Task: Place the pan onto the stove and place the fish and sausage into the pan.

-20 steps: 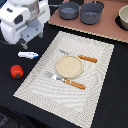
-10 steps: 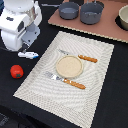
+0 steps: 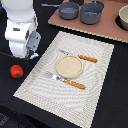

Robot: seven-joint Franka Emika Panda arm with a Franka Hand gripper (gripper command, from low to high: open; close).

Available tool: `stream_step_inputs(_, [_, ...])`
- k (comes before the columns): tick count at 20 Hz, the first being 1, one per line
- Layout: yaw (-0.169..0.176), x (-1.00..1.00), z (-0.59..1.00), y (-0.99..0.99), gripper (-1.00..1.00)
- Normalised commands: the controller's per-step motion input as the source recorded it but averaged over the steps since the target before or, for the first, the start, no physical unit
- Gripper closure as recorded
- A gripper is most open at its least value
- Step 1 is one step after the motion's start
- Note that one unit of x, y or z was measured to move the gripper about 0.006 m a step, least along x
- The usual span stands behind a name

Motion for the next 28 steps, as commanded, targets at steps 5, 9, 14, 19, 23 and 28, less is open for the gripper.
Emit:
stream_step_inputs(5, [0.063, -0.3, -0.37, 0.0, -1.0])
stream_step_inputs(9, [0.057, -0.3, -0.37, 0.0, -1.0])
stream_step_inputs(14, [0.048, -0.3, -0.26, 0.0, 1.0])
stream_step_inputs(19, [0.038, -0.31, -0.18, 0.0, 1.0])
stream_step_inputs(23, [0.034, -0.29, -0.2, 0.0, 1.0])
stream_step_inputs(28, [0.025, -0.23, -0.23, 0.0, 1.0])
